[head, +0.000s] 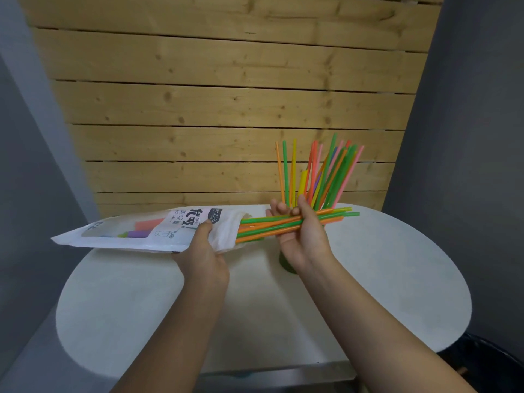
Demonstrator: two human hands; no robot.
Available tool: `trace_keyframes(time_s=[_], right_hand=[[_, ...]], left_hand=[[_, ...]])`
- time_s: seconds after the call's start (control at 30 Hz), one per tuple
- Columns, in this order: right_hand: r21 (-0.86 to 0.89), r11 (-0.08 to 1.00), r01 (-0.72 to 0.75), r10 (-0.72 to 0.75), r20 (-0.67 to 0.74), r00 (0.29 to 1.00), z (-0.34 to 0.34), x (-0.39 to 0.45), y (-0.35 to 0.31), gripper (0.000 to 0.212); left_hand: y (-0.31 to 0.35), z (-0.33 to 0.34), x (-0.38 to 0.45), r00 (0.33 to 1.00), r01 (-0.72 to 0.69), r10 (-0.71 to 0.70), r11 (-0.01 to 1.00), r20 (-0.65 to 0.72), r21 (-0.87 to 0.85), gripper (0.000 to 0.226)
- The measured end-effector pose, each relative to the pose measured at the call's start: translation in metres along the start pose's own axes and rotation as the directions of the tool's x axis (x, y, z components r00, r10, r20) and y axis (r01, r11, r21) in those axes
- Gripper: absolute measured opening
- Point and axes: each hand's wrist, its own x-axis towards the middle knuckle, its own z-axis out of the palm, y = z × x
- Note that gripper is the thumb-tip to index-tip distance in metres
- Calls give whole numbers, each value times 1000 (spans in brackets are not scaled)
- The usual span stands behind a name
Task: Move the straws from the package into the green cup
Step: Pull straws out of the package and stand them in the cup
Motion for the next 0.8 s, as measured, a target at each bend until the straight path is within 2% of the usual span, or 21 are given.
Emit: trace_keyframes(time_s=[0.1,0.23,0.37,0.53,0.8], right_hand=[[53,996,72,-71,-26,997,2,0,-14,43],[17,980,201,-201,30,979,7,-2,-40,44],[-92,918,387,-377,109,920,15,-5,-70,47],[-235,802,549,-533,132,835,21,-8,-88,49],[-383,682,623,-645,86,759,25,-1,-102,47]], left_hand=[[-1,0,2,1000,13,-13,1000,4,-24,62],[-1,0,3,1000,7,-6,999,12,-31,64],[-4,-3,4,1000,8,-8,1000,1,-21,62],[-6,-4,6,1000,21,-22,1000,-17,-8,60],[-4,-3,5,998,50,-49,999,-31,13,59]])
